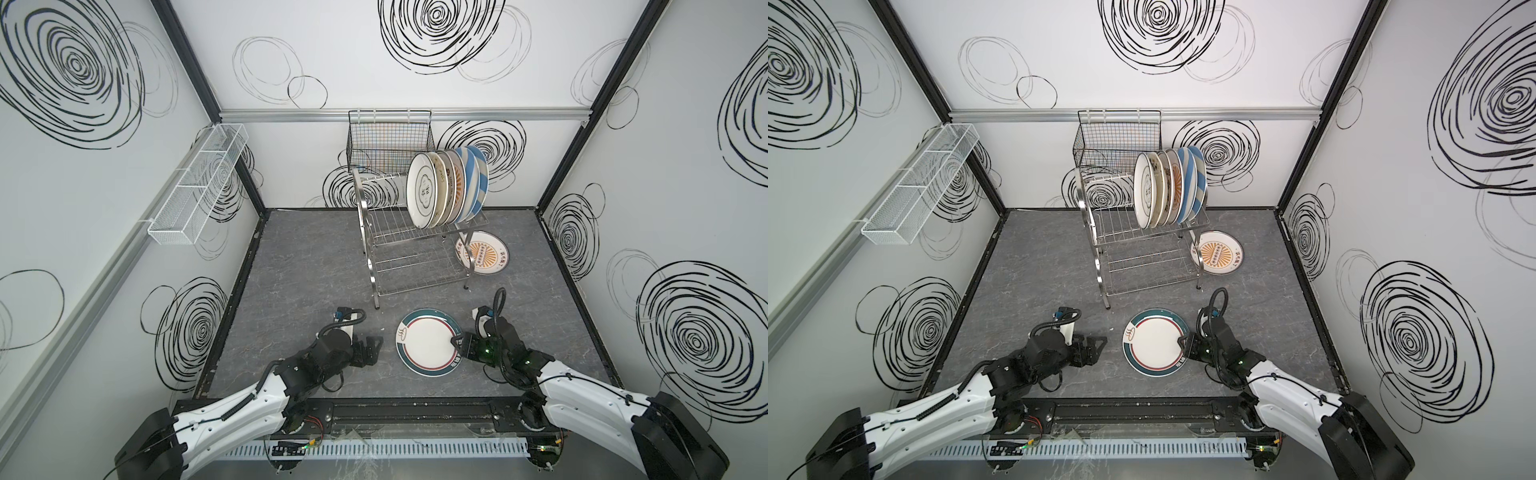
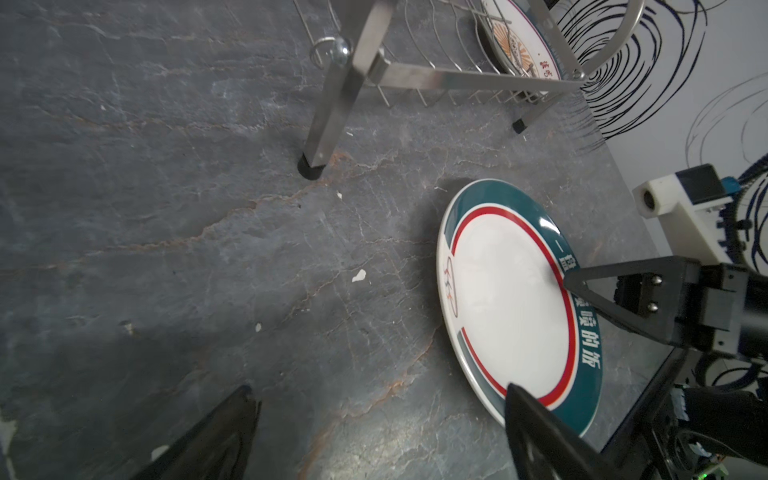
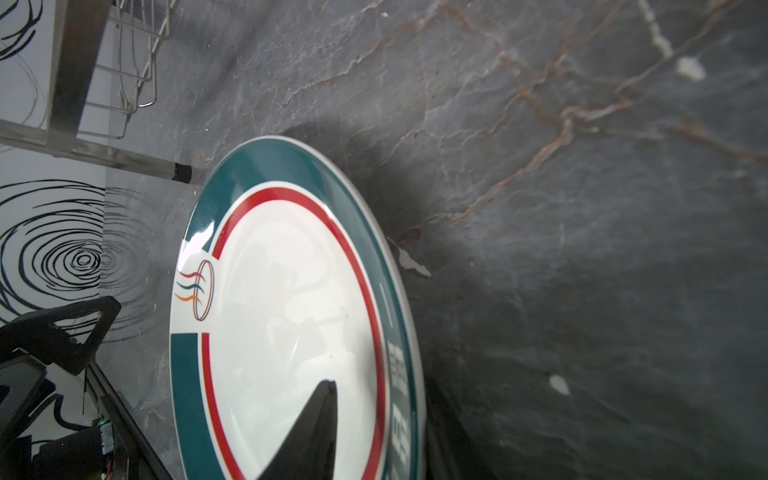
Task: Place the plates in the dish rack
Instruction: 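Tilt the teal-and-red rimmed plate upright with the right gripper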
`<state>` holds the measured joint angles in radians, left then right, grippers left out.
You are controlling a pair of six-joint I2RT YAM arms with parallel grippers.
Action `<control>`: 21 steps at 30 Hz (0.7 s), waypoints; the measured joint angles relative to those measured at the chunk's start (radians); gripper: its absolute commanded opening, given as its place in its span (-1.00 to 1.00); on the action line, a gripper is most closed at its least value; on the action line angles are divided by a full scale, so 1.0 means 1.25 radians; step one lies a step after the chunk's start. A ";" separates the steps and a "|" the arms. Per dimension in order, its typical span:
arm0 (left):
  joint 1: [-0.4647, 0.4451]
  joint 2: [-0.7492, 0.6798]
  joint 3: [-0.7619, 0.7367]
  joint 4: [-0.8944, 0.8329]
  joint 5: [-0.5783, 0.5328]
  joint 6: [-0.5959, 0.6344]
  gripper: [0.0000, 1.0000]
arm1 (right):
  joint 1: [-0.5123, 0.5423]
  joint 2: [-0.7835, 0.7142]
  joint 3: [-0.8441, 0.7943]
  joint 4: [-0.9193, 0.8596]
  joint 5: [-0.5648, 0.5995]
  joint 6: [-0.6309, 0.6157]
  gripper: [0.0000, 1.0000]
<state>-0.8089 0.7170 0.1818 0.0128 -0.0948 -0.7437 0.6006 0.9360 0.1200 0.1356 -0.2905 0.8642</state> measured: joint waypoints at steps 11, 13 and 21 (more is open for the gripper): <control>0.157 -0.078 0.003 -0.049 0.065 0.045 0.92 | -0.039 0.063 0.071 -0.003 -0.050 -0.013 -0.94; 0.184 -0.085 0.003 -0.058 0.078 0.057 0.91 | -0.049 0.063 0.089 -0.019 -0.063 -0.025 -1.00; 0.238 -0.087 -0.020 -0.061 0.107 0.080 0.91 | -0.067 -0.017 0.114 -0.122 -0.082 -0.078 -1.00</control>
<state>-0.5114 0.6086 0.1574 -0.0631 0.0383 -0.6434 0.5163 0.9146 0.2626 -0.0166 -0.3935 0.7662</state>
